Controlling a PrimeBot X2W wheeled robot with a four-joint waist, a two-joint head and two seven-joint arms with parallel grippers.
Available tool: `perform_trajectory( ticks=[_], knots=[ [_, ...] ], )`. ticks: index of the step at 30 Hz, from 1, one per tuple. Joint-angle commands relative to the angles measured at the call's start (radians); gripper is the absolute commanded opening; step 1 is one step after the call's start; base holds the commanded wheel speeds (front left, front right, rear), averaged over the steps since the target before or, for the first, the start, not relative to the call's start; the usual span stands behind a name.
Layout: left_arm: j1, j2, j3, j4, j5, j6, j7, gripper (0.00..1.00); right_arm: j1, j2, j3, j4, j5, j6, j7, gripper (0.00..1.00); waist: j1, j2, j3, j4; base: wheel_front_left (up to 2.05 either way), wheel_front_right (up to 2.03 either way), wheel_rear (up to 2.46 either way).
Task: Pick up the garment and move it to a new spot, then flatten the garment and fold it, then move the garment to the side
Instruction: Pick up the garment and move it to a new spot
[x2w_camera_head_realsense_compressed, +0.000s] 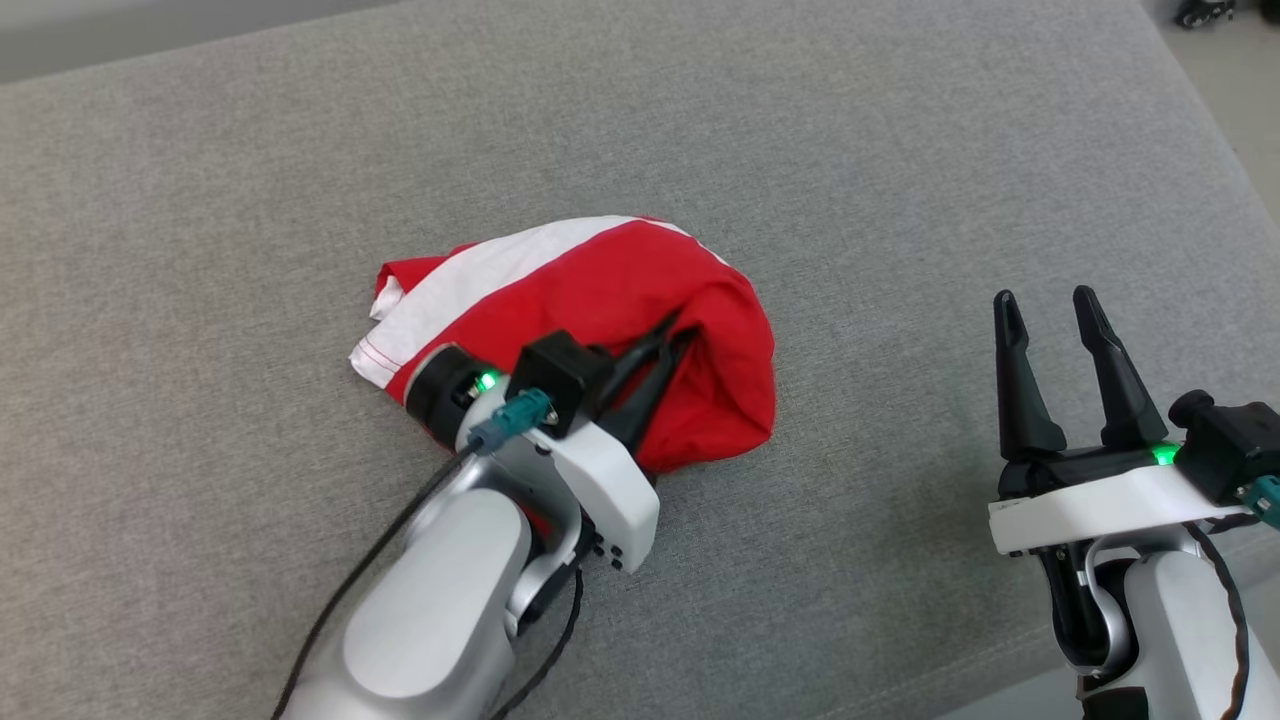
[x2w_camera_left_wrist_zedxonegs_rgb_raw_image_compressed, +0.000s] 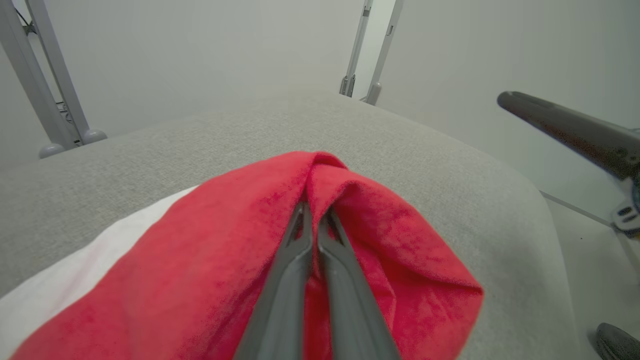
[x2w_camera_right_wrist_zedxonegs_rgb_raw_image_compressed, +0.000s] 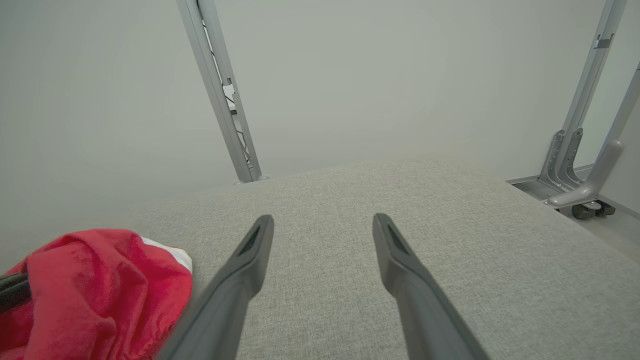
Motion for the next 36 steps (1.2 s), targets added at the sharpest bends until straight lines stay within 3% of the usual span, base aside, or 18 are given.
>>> perform_trajectory(
  ticks=[1,2,3,4,5,16,27,33,36],
  knots=[
    [0.008,0.005,-0.013,0.012,-0.009,-0.006,-0.004,0.00,-0.005,0.000,-0.005,-0.002,0.005,0.000,-0.007,1.00,0.0000,-0.0001,0.005,0.006,0.00,0.00,0.00],
    [0.011,0.005,-0.021,0.017,-0.012,-0.008,-0.011,0.00,-0.006,0.001,-0.007,-0.004,0.004,0.000,-0.007,1.00,0.0000,-0.0001,0.004,0.014,0.00,0.00,0.00],
    [0.014,0.005,-0.027,0.022,-0.012,-0.007,-0.018,0.36,-0.006,0.001,-0.009,-0.006,0.000,0.000,-0.007,1.00,0.0000,-0.0001,0.001,0.025,0.00,0.00,0.00],
    [0.018,0.005,-0.034,0.027,-0.014,-0.006,-0.027,0.86,-0.006,0.001,-0.011,-0.007,-0.002,0.000,-0.007,1.00,0.0000,-0.0001,-0.003,0.036,0.00,0.00,0.00],
    [0.024,0.005,-0.038,0.029,-0.019,-0.003,-0.037,1.00,-0.005,0.001,-0.012,-0.009,-0.005,0.000,-0.007,1.00,0.0000,-0.0001,-0.008,0.048,0.00,0.00,0.00],
    [0.078,0.005,-0.007,-0.029,-0.098,0.054,-0.166,1.00,0.021,-0.027,-0.015,-0.007,-0.029,0.000,-0.007,1.00,0.0000,-0.0001,-0.093,0.178,0.00,0.00,0.00],
    [0.178,0.101,0.206,-0.043,-0.150,0.179,-0.224,1.00,0.060,-0.049,-0.009,0.007,-0.049,0.000,-0.004,1.00,0.0000,-0.0001,-0.182,0.268,0.00,0.00,0.00],
    [0.249,0.159,0.315,-0.073,-0.158,0.209,-0.230,1.00,0.082,-0.051,-0.016,0.008,-0.056,0.000,0.004,1.00,0.0000,-0.0001,-0.214,0.287,0.00,0.00,0.00],
    [0.294,0.172,0.356,-0.096,-0.163,0.202,-0.230,1.00,0.102,-0.053,-0.026,0.008,-0.061,0.000,0.011,1.00,0.0000,-0.0001,-0.238,0.300,0.00,0.00,0.00]
  ],
)
